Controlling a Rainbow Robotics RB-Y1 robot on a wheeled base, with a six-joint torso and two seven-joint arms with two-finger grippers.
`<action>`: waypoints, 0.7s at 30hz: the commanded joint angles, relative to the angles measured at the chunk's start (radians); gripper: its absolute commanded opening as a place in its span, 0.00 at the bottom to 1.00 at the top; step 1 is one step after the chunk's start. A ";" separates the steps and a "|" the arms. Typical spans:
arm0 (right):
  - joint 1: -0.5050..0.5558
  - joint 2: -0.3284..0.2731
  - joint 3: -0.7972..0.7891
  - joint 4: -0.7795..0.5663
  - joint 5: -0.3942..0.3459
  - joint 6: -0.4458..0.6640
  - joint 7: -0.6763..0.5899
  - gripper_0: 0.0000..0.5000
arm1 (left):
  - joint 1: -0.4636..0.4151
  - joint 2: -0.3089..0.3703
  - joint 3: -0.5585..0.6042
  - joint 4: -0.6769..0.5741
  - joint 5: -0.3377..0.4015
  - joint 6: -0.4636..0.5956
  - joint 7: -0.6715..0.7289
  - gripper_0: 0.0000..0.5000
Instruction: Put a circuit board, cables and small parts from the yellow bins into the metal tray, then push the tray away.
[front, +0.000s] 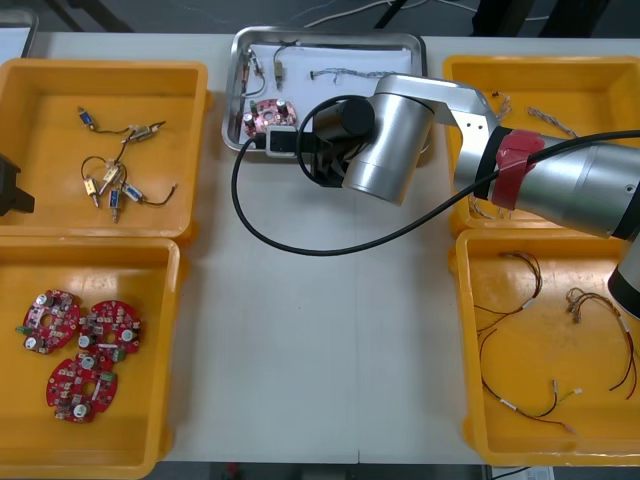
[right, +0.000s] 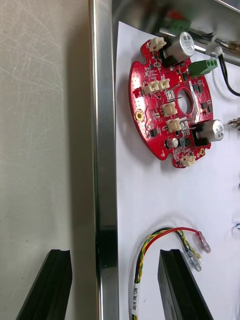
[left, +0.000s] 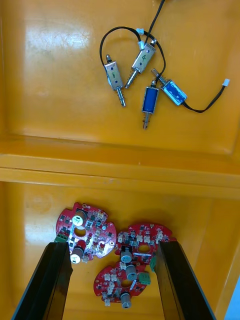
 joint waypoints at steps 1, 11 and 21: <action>-0.059 0.016 0.006 -0.030 -0.008 0.029 0.024 1.00 | 0.014 0.018 0.033 -0.029 0.007 0.006 -0.101 1.00; -0.058 0.015 -0.054 -0.122 -0.028 0.211 0.028 1.00 | 0.014 0.018 0.033 -0.029 0.007 0.006 -0.101 1.00; -0.038 0.002 -0.170 -0.262 -0.057 0.527 -0.028 1.00 | 0.014 0.018 0.033 -0.029 0.007 0.006 -0.101 1.00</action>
